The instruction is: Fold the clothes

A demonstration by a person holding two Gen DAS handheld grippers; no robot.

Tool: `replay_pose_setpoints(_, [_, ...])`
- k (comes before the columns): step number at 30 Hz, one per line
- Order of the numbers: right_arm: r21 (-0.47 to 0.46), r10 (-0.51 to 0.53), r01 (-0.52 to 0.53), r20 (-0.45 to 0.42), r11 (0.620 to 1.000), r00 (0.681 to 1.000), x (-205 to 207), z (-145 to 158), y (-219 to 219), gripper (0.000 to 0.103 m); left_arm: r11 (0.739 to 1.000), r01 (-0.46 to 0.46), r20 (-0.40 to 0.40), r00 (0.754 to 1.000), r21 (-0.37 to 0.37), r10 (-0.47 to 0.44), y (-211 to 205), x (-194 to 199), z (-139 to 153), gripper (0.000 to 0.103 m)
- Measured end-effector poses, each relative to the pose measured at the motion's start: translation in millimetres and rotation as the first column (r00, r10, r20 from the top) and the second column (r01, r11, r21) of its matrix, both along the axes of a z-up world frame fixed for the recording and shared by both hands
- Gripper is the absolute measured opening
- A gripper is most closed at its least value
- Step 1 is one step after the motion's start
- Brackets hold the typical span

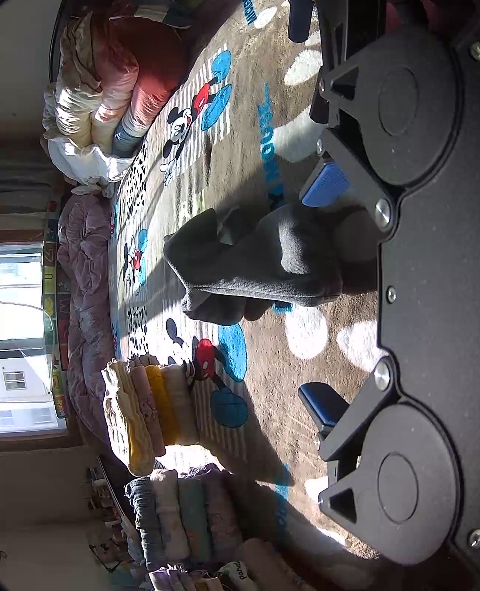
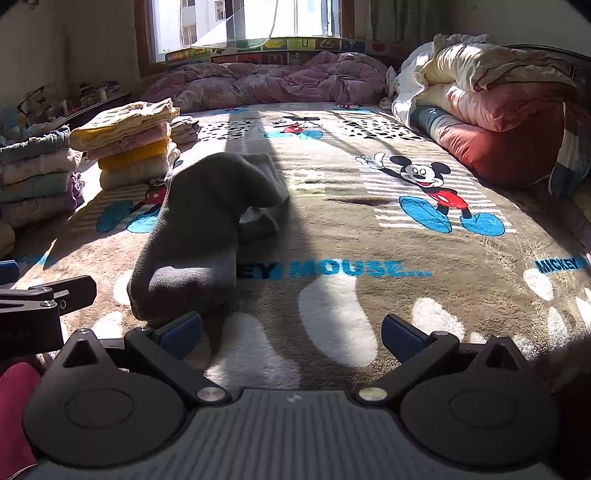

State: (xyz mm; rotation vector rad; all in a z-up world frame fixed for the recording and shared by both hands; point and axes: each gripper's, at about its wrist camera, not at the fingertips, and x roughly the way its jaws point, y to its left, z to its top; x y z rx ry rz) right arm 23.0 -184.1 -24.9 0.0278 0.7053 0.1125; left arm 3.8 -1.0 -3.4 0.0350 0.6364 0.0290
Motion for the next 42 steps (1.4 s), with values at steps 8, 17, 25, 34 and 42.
replay_pose_setpoints(8, [0.004,0.001,-0.001,-0.003,1.0,1.0,1,-1,-1,0.102,1.0,0.001,-0.001,1.0,0.003,-0.001,-1,1,-1,0.103])
replay_pose_setpoints(17, [0.009,0.003,-0.003,-0.009,1.0,1.0,3,-3,0,0.102,1.0,-0.003,-0.005,1.0,0.003,0.003,-1,3,-4,0.103])
replay_pose_setpoints(25, [0.063,0.019,-0.019,-0.002,0.998,1.0,8,-11,-6,0.102,0.999,-0.001,-0.036,0.999,-0.051,-0.001,6,14,-14,0.103])
replay_pose_setpoints(34, [0.321,0.056,-0.055,0.006,0.946,0.998,32,-35,-29,0.102,0.957,-0.017,-0.003,1.0,-0.289,0.017,40,33,-32,0.103])
replay_pose_setpoints(42, [0.44,0.091,-0.108,0.059,0.891,0.994,70,-68,-37,0.102,0.9,-0.075,-0.089,0.995,-0.43,0.041,79,71,-56,0.103])
